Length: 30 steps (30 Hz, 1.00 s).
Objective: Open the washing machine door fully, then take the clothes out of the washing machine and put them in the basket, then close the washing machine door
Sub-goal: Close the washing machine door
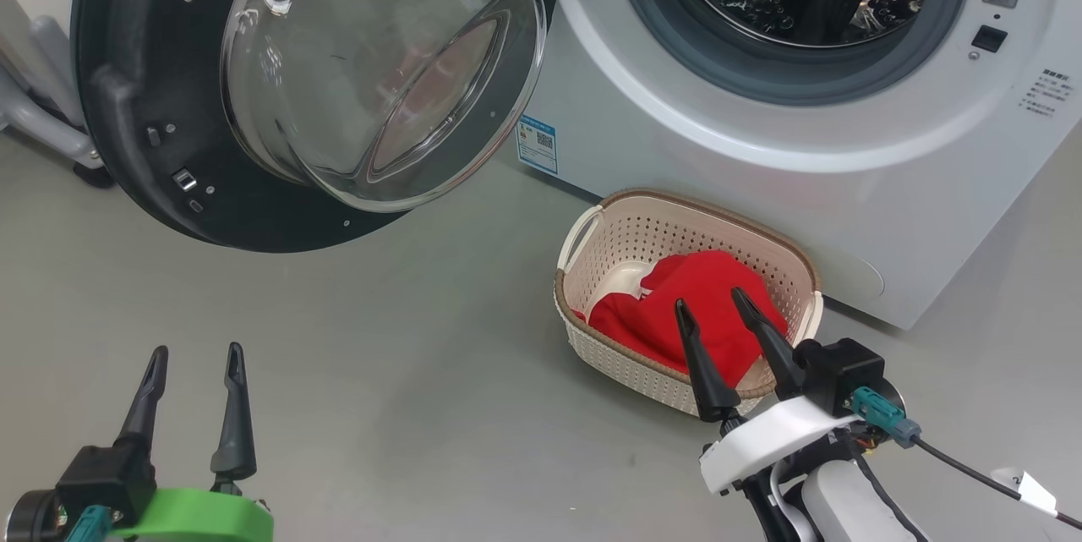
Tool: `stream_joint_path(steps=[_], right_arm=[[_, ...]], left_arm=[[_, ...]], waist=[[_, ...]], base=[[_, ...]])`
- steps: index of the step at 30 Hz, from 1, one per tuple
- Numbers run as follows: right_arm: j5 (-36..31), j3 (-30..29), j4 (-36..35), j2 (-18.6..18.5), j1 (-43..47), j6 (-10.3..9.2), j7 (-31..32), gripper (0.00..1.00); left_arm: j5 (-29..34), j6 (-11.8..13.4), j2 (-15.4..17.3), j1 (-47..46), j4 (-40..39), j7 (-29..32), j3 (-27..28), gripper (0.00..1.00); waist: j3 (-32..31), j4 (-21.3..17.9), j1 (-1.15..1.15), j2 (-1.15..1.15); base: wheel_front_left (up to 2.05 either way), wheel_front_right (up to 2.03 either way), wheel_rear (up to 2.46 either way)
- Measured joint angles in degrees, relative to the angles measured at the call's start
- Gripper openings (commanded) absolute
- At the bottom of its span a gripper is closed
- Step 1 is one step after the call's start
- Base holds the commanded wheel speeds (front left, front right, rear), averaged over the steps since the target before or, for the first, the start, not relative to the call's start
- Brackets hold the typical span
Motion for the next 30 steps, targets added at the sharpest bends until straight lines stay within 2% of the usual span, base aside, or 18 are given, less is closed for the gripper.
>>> stream_joint_path(steps=[30], right_arm=[[1.1,0.3,1.5,-0.3,-1.8,0.03,0.0,1.00]], left_arm=[[0.0,0.0,-0.5,1.2,-1.6,0.0,0.3,1.00]], waist=[[0.0,0.0,0.00,0.00]], base=[[0.00,0.00,0.00]])
